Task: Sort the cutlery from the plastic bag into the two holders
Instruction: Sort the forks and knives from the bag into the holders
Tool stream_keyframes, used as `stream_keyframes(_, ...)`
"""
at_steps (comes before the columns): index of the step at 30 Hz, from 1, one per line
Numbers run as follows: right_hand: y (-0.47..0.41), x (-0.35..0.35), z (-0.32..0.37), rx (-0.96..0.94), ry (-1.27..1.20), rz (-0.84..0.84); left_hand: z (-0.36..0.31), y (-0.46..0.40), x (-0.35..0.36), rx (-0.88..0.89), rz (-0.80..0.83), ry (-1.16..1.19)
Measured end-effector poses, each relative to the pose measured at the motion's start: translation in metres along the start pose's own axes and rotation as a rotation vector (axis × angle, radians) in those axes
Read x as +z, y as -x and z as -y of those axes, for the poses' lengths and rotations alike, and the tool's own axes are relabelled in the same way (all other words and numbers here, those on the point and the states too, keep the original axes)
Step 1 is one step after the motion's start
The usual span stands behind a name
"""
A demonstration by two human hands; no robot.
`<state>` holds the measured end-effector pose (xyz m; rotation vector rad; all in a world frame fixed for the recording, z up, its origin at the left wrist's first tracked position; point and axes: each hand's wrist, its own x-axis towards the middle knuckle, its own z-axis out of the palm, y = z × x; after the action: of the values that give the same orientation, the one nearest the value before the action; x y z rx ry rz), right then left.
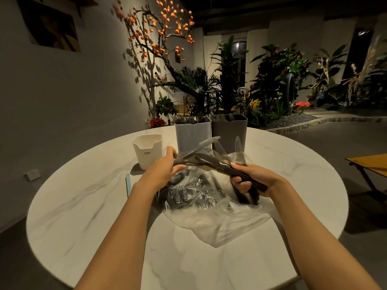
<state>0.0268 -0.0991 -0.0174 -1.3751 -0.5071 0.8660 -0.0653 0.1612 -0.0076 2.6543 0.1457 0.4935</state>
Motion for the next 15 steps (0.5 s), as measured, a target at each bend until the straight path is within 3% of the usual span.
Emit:
stream_keyframes(4,-0.001,-0.003,-0.001,-0.01,-0.069,-0.001,0.004,0.002,-0.003,-0.006,-0.035,0.006)
stream_keyframes(10,-0.001,-0.003,-0.002,-0.007,-0.057,-0.018,0.01,-0.002,0.002,0.032,0.048,-0.162)
stream_keyframes(15,-0.003,-0.003,-0.002,-0.039,-0.071,-0.01,-0.004,-0.005,0.008,0.004,0.085,0.044)
